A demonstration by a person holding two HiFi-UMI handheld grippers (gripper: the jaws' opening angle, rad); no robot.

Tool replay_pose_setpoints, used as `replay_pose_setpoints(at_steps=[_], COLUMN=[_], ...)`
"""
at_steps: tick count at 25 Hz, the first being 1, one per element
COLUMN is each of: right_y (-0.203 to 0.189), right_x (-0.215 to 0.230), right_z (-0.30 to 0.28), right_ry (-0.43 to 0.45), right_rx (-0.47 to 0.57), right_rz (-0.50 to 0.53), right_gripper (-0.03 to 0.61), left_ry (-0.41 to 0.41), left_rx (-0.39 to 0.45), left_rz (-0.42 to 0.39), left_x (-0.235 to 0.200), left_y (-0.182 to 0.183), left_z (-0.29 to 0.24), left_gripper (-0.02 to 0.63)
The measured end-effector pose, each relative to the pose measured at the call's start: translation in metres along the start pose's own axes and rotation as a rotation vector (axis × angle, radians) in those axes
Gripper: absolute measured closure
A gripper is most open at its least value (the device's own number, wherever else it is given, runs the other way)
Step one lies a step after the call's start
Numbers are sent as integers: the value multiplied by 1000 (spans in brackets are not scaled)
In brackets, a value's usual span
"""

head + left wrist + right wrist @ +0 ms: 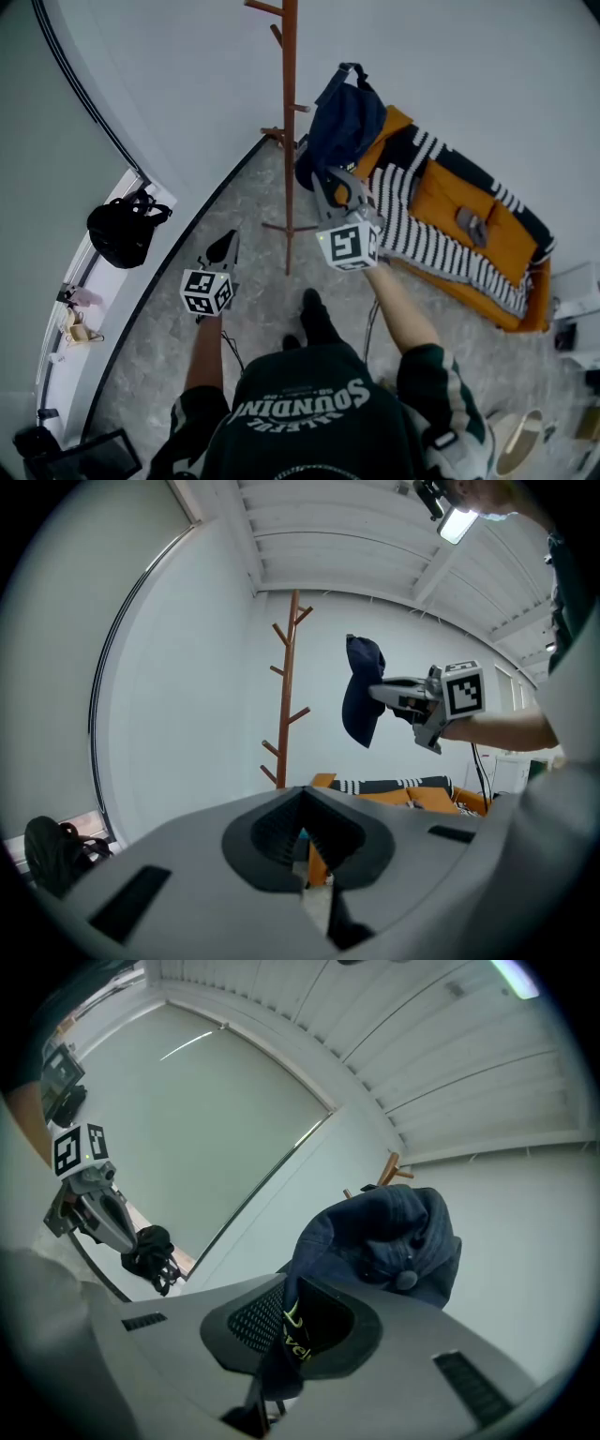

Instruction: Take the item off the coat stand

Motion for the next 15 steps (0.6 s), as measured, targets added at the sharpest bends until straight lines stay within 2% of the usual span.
replay_pose_setpoints(at_steps=[9, 15], right_y=[-56, -84], right_x=[-63, -79], right_z=[43, 62], right_ry=[68, 108], right_rx=[-105, -166], right_rz=[-79, -76], right_gripper=[546, 546], left_ry=[-10, -40], left_rx=[-1, -14], left_rz=[-5, -5], left_x=[6, 19], left_y=[-3, -12], left_z=[5, -2], left_gripper=[614, 614])
Point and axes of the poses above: the fingertips, and each gripper's own axes: z backward along the fingers, x to its right, y out of its top, the point moved 1 cm from there along z, backward along the fingers, and after that the axes turned 7 degrees about -x, right-handed, at the moved point
